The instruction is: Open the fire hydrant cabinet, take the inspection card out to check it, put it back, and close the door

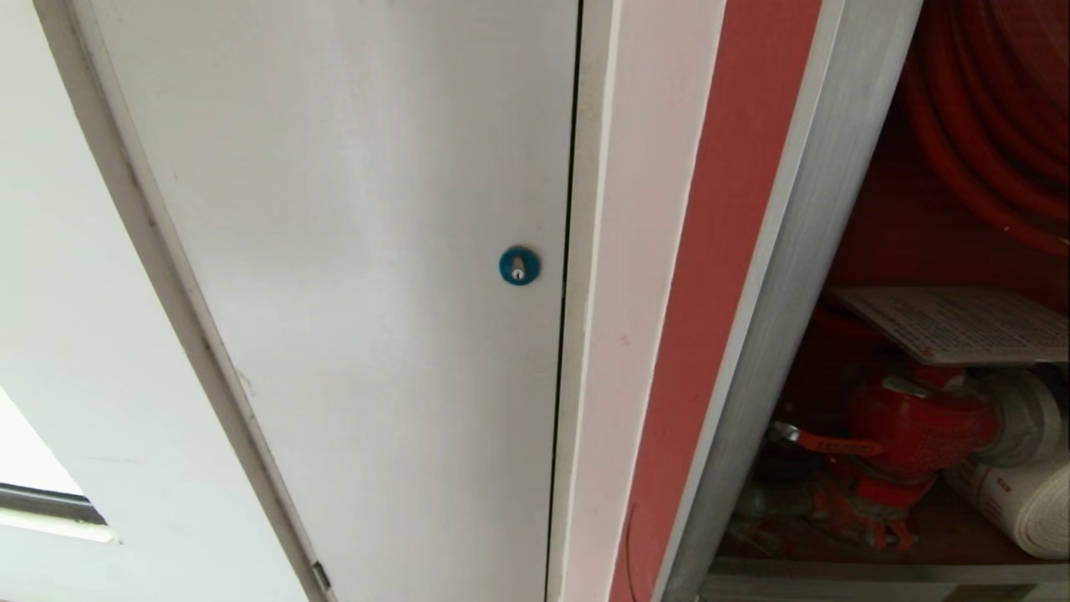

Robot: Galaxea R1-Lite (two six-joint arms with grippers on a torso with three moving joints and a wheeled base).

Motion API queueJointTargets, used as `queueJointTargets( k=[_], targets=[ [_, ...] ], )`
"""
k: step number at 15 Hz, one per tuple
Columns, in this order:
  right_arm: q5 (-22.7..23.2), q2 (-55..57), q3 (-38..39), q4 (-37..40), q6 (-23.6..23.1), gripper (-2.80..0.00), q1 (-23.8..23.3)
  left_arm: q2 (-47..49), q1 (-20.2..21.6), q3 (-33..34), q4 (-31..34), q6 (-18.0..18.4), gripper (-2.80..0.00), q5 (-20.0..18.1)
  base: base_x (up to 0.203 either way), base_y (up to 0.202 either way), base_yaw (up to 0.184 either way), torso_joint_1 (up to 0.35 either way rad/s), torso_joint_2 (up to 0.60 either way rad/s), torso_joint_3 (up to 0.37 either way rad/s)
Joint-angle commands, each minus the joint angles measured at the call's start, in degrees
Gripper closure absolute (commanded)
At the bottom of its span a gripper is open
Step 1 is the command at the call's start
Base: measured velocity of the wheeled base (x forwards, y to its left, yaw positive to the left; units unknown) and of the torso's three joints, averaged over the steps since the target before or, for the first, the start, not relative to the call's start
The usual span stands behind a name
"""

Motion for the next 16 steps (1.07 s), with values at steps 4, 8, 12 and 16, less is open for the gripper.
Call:
queueJointTargets(
  k=[4, 8, 12, 16],
  targets=[
    [0.2, -2.7, 0.8, 0.4, 14.8, 0.0, 1.1, 0.1, 0.0, 0.4, 0.0, 0.0, 0.0, 0.0, 0.0, 0.0, 0.0, 0.0, 0.0, 0.0],
    [0.0, -5.3, 4.8, 2.3, 40.2, 0.0, 8.3, 0.1, 0.0, 0.4, 0.0, 0.0, 0.0, 0.0, 0.0, 0.0, 0.0, 0.0, 0.0, 0.0],
    [0.0, -10.2, 8.2, 2.9, 68.2, 0.0, 16.4, 0.1, 0.0, 0.4, 0.0, 0.0, 0.0, 0.0, 0.0, 0.0, 0.0, 0.0, 0.0, 0.0],
    [0.1, -23.9, 14.8, 2.8, 82.1, 0.0, 23.2, 0.1, 0.0, 0.4, 0.0, 0.0, 0.0, 0.0, 0.0, 0.0, 0.0, 0.0, 0.0, 0.0]
  ],
)
